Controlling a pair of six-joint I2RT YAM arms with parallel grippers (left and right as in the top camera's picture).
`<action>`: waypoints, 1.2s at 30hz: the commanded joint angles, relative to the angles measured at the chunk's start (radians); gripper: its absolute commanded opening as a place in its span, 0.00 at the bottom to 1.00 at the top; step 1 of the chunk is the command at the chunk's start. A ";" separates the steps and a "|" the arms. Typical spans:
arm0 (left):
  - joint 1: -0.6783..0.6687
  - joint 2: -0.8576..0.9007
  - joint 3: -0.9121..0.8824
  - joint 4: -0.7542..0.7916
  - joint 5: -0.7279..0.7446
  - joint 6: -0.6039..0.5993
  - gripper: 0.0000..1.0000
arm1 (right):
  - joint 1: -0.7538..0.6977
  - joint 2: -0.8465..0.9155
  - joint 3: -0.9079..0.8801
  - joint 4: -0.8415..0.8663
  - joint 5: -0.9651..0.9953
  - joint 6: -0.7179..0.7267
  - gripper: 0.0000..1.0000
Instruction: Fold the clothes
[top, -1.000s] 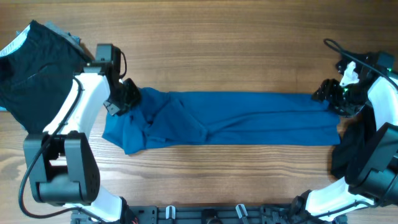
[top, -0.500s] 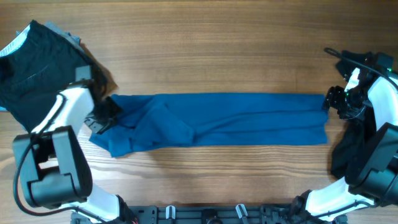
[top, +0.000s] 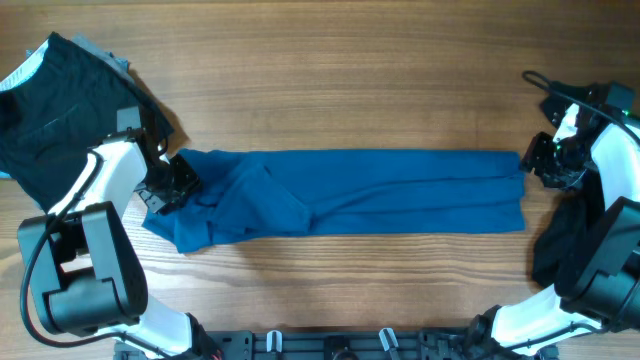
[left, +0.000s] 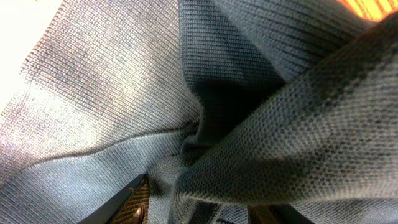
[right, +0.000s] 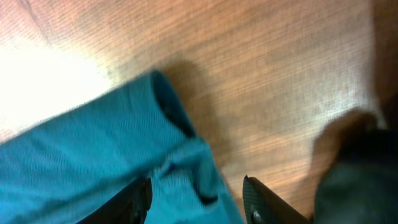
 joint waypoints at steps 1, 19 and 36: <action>0.000 -0.003 -0.005 0.006 0.009 0.008 0.50 | 0.004 -0.003 -0.077 0.073 -0.024 0.042 0.51; 0.000 -0.003 -0.005 -0.005 0.009 0.008 0.49 | -0.021 -0.004 -0.143 -0.088 0.360 0.182 0.35; 0.000 -0.003 -0.005 -0.002 0.009 0.008 0.51 | -0.028 -0.003 -0.039 -0.076 -0.026 -0.222 0.75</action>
